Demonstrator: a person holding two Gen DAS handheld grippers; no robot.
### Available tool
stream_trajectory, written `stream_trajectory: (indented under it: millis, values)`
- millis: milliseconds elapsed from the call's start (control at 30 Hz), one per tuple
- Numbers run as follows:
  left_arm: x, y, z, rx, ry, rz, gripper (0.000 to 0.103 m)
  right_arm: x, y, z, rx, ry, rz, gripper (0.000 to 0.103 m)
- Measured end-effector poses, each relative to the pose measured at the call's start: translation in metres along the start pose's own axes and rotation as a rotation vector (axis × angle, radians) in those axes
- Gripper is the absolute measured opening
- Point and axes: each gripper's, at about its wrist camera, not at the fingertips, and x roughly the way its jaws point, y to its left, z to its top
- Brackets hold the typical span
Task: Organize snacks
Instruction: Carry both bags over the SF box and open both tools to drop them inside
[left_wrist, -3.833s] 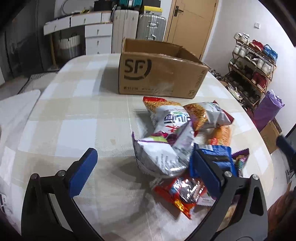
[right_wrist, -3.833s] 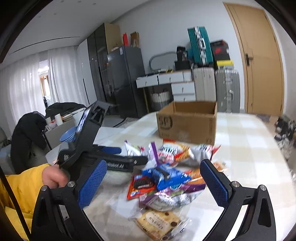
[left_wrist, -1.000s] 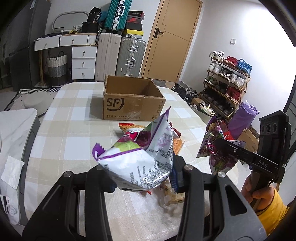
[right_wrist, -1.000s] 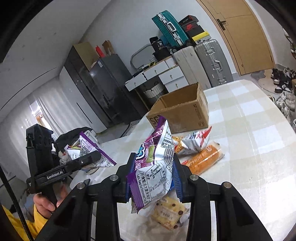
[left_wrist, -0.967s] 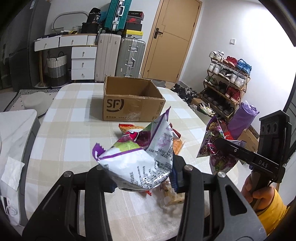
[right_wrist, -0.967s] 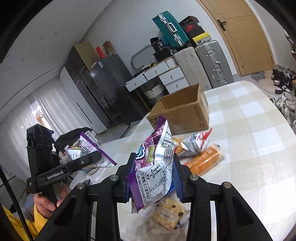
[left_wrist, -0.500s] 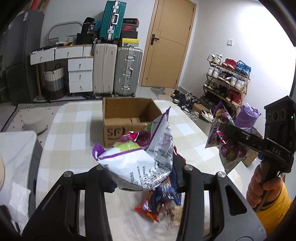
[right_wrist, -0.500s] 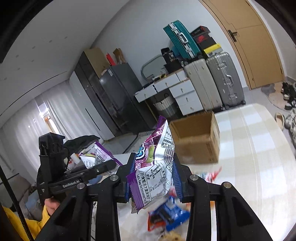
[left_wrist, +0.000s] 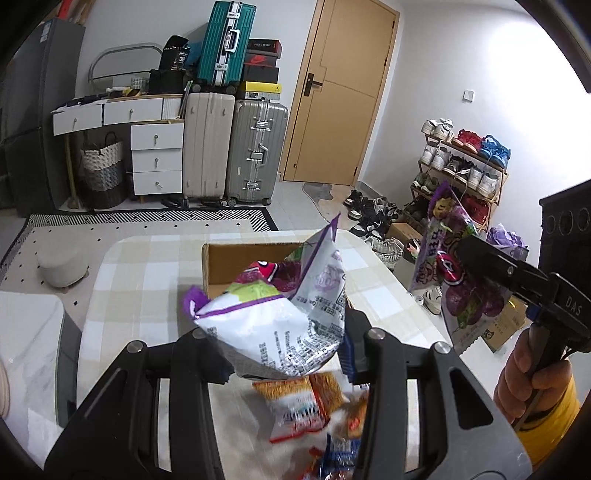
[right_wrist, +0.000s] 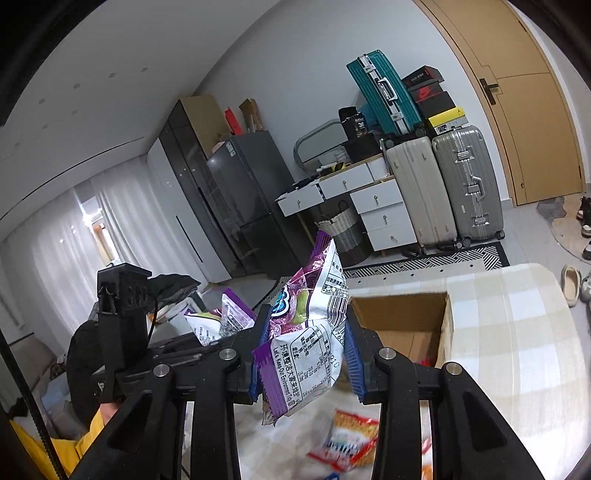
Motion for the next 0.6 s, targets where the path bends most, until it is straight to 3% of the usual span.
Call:
stream_trajectory:
  millis: [333, 600]
  values:
    - [0.102, 0.011, 0.057, -0.031, 0.080, 0.024, 0.039, 0.065, -0.037, 0.034, 0.040, 0.062, -0.039, 0.036]
    - [0.185, 0.032, 0.068, -0.072, 0.156, 0.041, 0.039, 0.110, -0.071, 0.031, 0.079, 0.134, -0.078, 0.036]
